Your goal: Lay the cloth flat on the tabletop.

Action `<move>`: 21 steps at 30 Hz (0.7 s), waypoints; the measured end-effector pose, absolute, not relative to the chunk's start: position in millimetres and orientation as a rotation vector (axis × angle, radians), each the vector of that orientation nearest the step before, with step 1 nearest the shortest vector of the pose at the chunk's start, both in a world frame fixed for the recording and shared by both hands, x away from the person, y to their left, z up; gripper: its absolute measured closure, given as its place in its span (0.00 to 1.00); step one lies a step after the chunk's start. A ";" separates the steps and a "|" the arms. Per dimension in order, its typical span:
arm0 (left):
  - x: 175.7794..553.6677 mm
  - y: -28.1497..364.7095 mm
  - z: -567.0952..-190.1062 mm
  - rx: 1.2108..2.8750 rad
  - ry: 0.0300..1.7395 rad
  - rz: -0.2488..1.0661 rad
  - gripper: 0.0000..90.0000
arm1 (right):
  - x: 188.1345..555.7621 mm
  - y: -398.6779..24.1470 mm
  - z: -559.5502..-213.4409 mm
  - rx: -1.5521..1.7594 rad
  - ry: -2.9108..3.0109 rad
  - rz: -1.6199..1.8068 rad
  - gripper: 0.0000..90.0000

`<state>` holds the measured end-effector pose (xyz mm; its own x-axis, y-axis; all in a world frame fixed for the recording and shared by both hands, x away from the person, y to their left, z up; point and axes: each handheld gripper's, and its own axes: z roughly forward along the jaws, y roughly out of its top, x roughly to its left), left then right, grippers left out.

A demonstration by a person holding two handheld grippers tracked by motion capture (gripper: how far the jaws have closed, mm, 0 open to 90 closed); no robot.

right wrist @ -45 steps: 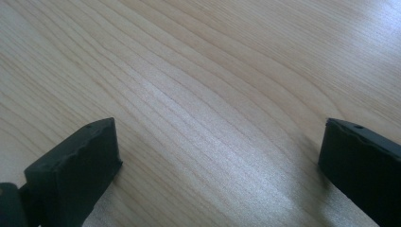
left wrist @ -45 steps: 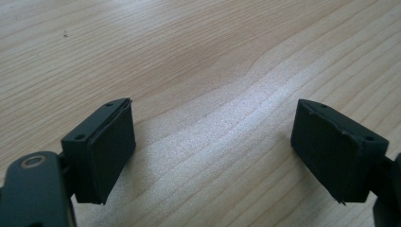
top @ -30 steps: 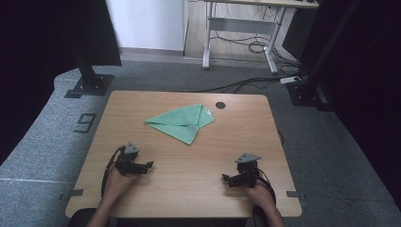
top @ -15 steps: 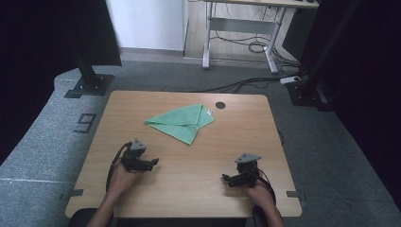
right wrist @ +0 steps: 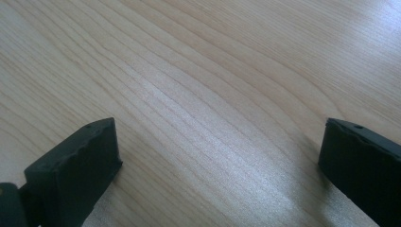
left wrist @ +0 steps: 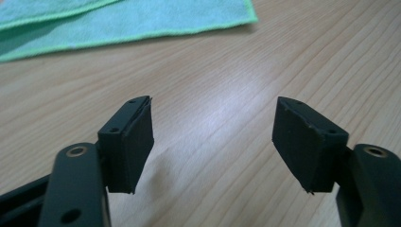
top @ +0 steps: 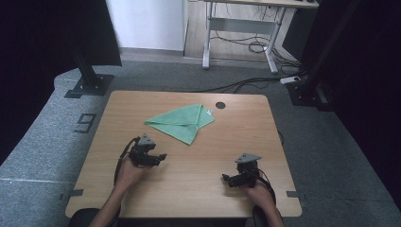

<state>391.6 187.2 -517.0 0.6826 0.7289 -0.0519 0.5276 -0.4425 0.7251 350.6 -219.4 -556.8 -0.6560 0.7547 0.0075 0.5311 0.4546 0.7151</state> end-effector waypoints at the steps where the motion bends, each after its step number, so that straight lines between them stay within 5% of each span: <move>1: 392.6 185.4 -516.2 2.147 0.960 0.345 0.34 | 350.6 -219.4 -556.9 1.097 2.397 1.014 0.00; 21: 417.5 150.0 -504.3 2.140 0.886 0.321 0.43 | 350.6 -219.4 -556.8 1.098 2.397 1.014 0.00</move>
